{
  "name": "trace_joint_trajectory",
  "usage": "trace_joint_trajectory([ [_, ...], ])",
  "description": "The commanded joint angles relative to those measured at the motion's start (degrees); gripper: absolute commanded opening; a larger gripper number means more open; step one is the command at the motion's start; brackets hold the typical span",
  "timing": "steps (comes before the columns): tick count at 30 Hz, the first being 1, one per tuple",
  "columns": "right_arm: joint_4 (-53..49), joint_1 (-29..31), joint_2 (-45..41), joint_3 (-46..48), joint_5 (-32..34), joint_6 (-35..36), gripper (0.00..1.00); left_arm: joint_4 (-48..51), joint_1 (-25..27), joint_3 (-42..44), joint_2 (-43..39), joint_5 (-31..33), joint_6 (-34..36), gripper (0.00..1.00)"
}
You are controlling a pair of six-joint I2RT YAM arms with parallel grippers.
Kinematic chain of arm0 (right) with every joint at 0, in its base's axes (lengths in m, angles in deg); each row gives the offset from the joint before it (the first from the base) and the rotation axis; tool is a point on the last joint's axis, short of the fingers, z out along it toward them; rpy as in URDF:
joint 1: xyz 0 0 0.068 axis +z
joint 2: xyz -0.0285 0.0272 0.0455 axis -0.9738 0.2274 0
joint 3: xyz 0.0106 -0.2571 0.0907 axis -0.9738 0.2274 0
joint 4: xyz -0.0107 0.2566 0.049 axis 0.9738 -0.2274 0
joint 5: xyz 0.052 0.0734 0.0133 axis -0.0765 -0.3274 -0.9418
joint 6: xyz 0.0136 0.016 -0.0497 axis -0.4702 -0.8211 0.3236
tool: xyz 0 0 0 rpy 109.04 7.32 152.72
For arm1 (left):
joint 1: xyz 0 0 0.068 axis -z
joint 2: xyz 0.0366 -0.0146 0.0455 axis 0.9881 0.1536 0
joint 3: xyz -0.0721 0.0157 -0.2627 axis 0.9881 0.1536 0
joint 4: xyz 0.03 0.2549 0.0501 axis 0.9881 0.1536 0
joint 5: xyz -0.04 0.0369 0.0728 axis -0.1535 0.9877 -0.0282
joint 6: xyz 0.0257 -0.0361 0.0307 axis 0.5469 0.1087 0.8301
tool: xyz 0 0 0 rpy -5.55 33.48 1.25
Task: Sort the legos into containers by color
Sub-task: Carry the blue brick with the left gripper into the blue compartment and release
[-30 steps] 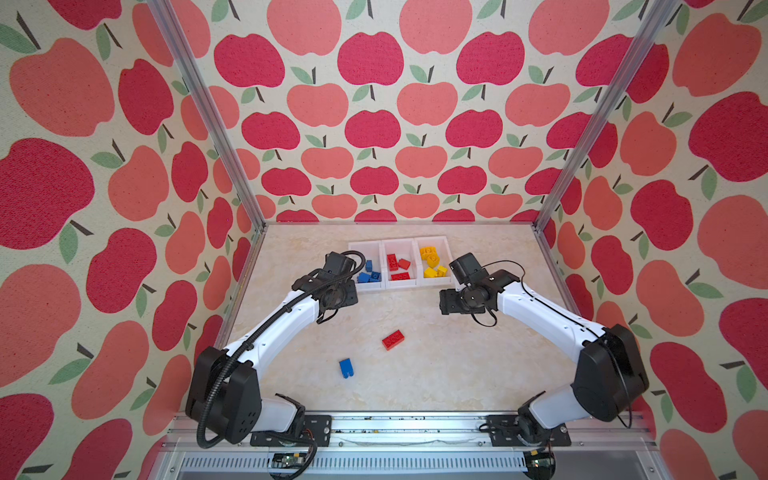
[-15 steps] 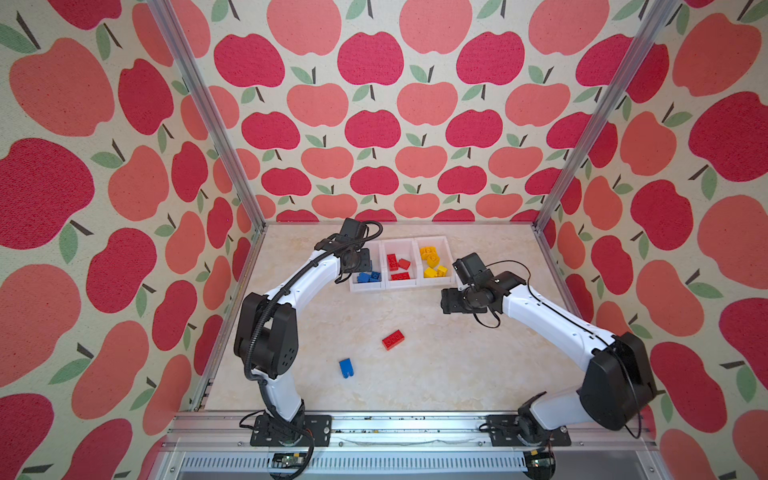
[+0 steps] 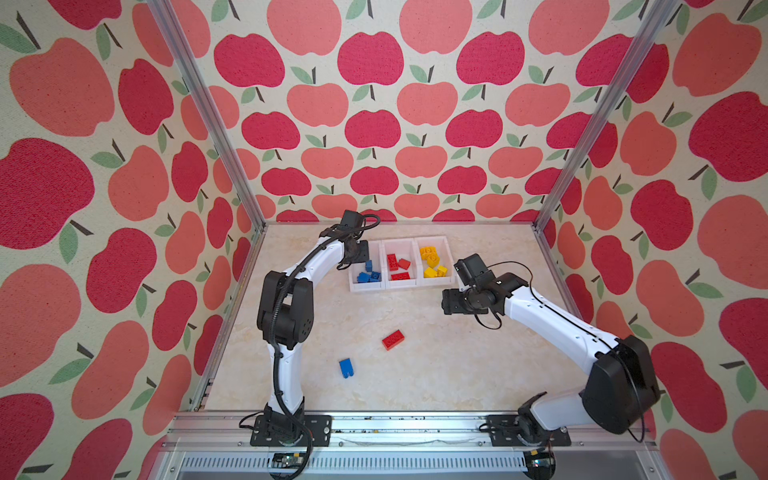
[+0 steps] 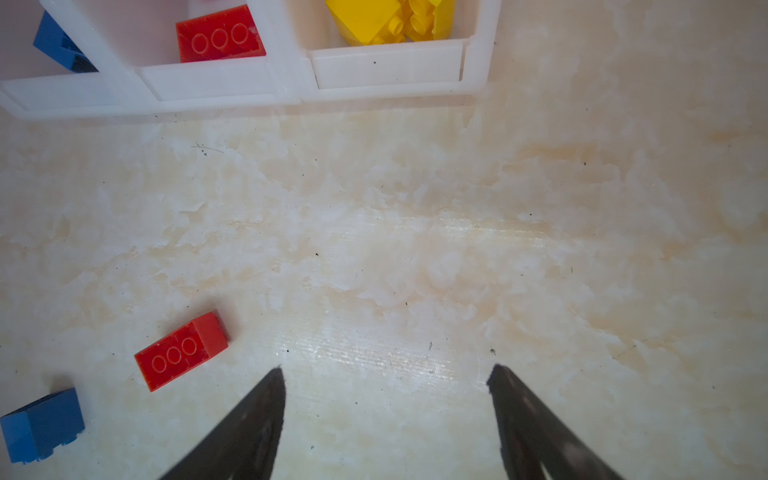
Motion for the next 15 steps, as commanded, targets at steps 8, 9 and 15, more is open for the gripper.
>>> trace_joint_trajectory([
  [8,-0.9,0.02,-1.27,-0.37,0.45,-0.69,0.8,2.13,-0.05,-2.61,2.55,1.53,0.39,0.53],
  [9,-0.8,0.08,-1.22,-0.39,0.37,-0.77,0.8,1.96,0.04,-2.41,2.45,1.86,0.44,0.56],
  [15,-0.87,0.07,-1.14,-0.52,0.12,-0.86,0.8,0.5,0.64,-0.95,0.61,2.18,0.41,0.64],
])
